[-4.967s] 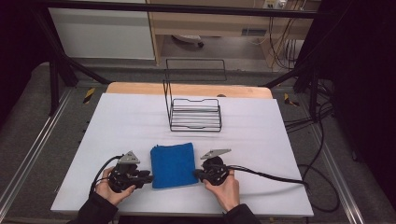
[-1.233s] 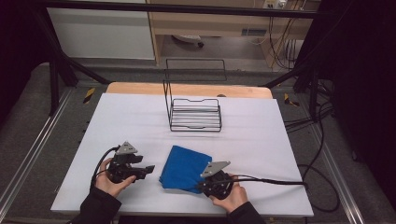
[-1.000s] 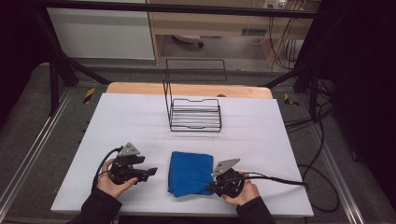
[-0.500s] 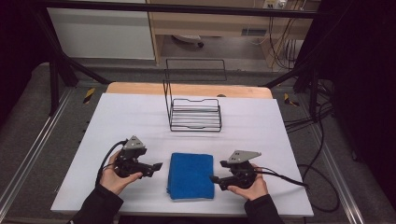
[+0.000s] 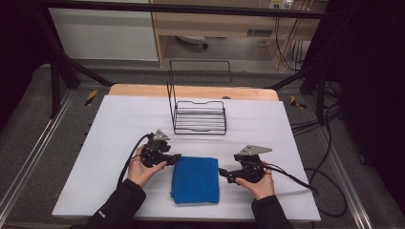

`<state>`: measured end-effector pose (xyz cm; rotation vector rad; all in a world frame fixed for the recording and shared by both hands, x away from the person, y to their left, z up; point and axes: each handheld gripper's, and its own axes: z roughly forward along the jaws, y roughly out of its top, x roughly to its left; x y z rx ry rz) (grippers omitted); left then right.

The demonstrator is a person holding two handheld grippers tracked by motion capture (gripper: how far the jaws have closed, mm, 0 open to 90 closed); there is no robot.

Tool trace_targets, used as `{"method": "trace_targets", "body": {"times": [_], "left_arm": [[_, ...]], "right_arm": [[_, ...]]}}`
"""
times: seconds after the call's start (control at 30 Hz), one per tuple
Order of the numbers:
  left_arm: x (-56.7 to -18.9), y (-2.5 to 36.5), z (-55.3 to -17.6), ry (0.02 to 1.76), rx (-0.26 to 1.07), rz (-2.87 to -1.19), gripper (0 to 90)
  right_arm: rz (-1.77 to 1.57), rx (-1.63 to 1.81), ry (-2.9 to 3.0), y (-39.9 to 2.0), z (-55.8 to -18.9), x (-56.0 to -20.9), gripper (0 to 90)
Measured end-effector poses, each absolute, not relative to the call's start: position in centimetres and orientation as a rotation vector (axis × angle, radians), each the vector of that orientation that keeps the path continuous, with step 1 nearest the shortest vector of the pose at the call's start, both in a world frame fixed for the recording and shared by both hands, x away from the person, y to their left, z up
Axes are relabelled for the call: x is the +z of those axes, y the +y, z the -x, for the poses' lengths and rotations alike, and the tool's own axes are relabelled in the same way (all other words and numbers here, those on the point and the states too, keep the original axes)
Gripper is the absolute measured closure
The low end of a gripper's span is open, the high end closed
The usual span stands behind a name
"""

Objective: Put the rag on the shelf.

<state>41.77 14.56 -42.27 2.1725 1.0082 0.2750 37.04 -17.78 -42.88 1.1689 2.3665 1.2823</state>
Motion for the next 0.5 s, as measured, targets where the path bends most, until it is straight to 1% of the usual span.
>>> {"method": "trace_targets", "body": {"times": [0.1, 0.2, 0.4, 0.5], "left_arm": [[-43.0, 14.3, -41.9, 1.011, 0.261, -2.182, 50.6], [-43.6, 14.0, -41.9, 1.001, 0.252, -2.201, 54.0], [-44.3, 13.2, -41.9, 0.991, 0.260, -2.216, 57.9], [-44.3, 13.3, -42.0, 0.993, 0.237, -2.216, 61.2]], "right_arm": [[-1.185, 1.302, 2.358, -17.7, -37.0, -43.0, 13.3], [-1.188, 1.307, 2.372, -17.5, -37.0, -43.3, 13.2], [-1.189, 1.303, 2.394, -17.3, -37.0, -43.5, 13.1], [-1.193, 1.315, 2.393, -17.3, -37.1, -43.5, 13.8]]}}
